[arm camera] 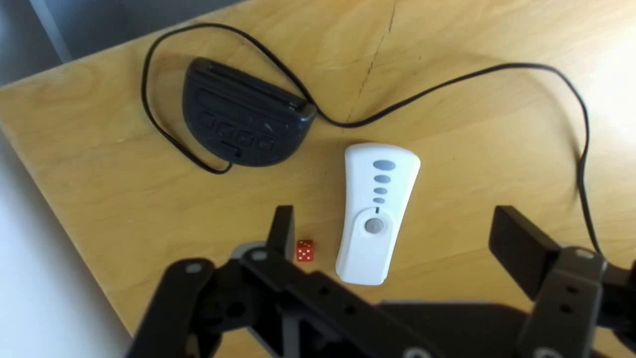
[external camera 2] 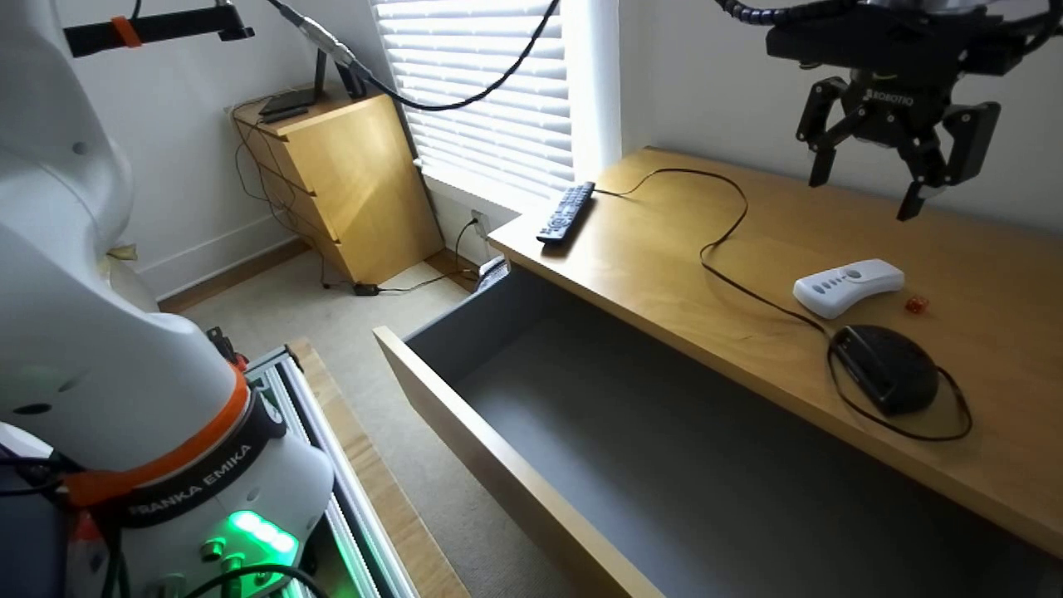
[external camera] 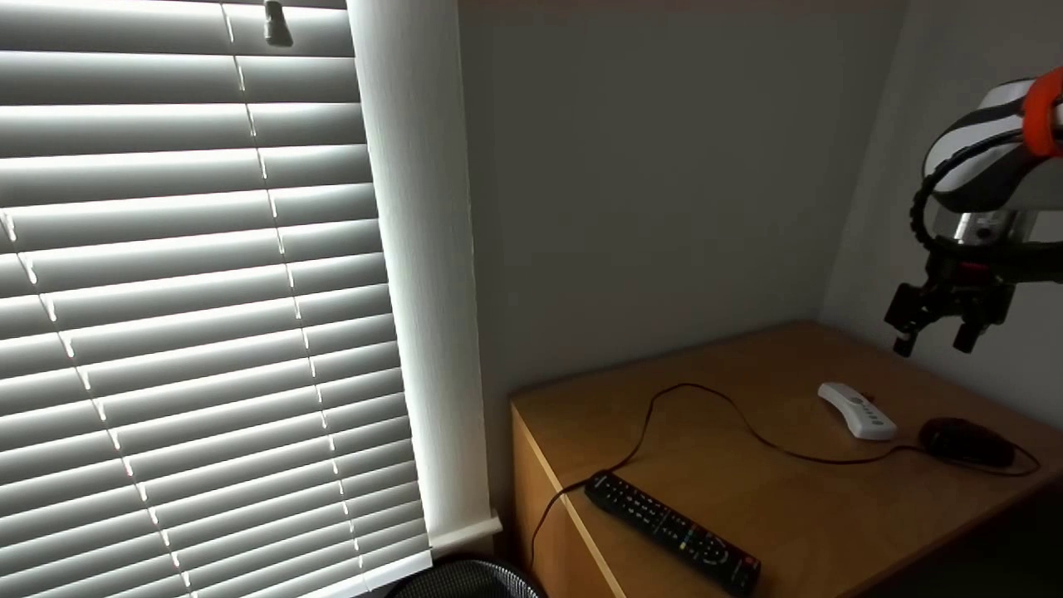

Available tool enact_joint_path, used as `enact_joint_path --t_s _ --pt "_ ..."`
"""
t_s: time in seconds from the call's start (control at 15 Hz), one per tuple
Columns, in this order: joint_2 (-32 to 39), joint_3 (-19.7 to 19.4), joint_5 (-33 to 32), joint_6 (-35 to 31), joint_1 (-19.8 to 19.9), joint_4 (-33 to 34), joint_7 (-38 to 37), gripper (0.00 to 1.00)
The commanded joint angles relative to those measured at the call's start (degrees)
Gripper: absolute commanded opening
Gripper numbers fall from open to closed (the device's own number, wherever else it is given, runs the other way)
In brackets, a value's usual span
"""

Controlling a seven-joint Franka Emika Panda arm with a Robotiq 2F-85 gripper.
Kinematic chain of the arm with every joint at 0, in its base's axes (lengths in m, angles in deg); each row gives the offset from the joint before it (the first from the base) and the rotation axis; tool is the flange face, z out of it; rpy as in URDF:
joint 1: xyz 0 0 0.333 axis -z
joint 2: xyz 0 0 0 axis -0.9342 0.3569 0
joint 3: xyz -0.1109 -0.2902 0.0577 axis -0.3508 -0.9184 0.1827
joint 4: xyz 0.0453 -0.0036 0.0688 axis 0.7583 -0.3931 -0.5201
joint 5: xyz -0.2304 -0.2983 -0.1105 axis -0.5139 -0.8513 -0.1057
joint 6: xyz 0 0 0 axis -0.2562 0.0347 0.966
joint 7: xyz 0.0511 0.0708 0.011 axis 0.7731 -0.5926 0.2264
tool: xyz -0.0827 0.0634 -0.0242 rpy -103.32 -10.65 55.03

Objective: Pick up the white remote and move it to the right side of the cable on the brown surface

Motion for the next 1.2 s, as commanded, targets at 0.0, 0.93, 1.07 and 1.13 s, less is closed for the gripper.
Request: enact_joint_path --t_s 0.0,0.93,1.07,1.13 --pt "-12.2 -1.0 -1.7 -2.7 -0.1 -13.7 4.5 1.0" --pt "-35.0 -3.5 0.1 -15.4 -4.2 -34.7 6.4 1.0" --pt "-34.0 -3.7 0.1 -15.4 -4.2 -34.1 6.5 1.0" --pt "-33.6 -3.7 0.2 -15.4 -4.2 -33.9 6.5 1.0"
